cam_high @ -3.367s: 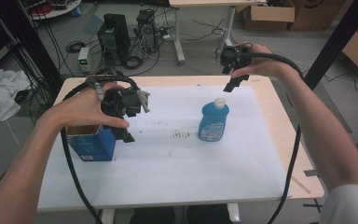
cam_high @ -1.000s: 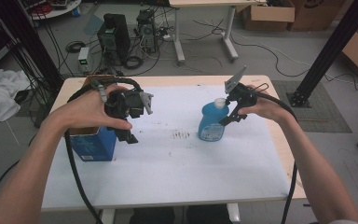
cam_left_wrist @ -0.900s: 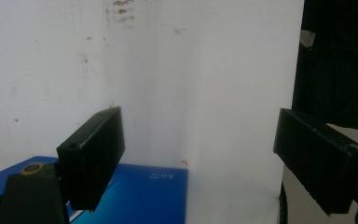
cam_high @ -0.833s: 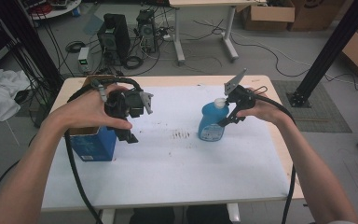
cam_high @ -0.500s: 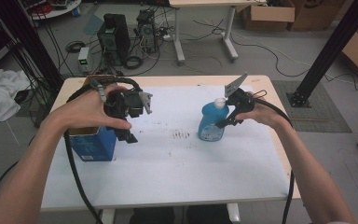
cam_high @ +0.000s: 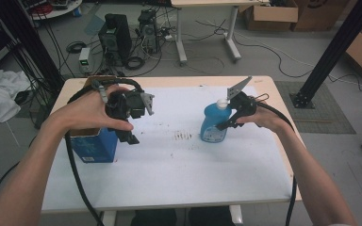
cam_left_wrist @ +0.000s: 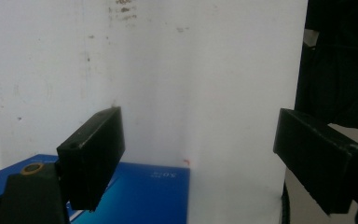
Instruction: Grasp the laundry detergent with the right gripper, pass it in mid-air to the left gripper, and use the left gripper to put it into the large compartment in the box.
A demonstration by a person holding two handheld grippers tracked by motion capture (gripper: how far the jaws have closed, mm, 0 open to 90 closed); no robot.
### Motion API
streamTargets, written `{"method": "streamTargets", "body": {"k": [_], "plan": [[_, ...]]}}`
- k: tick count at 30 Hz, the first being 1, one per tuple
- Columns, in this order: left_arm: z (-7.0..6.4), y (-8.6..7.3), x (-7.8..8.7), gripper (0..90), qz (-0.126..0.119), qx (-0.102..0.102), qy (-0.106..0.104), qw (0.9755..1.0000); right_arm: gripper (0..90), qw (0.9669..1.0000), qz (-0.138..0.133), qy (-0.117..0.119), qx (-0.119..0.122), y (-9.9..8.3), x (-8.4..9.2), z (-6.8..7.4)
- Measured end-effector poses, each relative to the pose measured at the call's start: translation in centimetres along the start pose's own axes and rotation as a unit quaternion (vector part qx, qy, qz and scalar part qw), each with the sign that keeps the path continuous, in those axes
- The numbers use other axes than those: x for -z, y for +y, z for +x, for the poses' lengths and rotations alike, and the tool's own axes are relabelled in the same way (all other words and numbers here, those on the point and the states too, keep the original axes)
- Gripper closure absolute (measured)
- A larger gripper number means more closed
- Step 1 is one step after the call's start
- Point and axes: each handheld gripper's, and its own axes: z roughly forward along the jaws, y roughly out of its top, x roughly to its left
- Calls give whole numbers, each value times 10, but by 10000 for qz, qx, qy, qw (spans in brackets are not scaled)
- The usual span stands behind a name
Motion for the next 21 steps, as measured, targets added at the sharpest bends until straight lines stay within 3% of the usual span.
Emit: {"method": "streamTargets", "body": {"k": [21], "plan": [[0,-2,-2,171,3,30,-38,10000,361,9997,-161,34,199,-2,-2,4]]}}
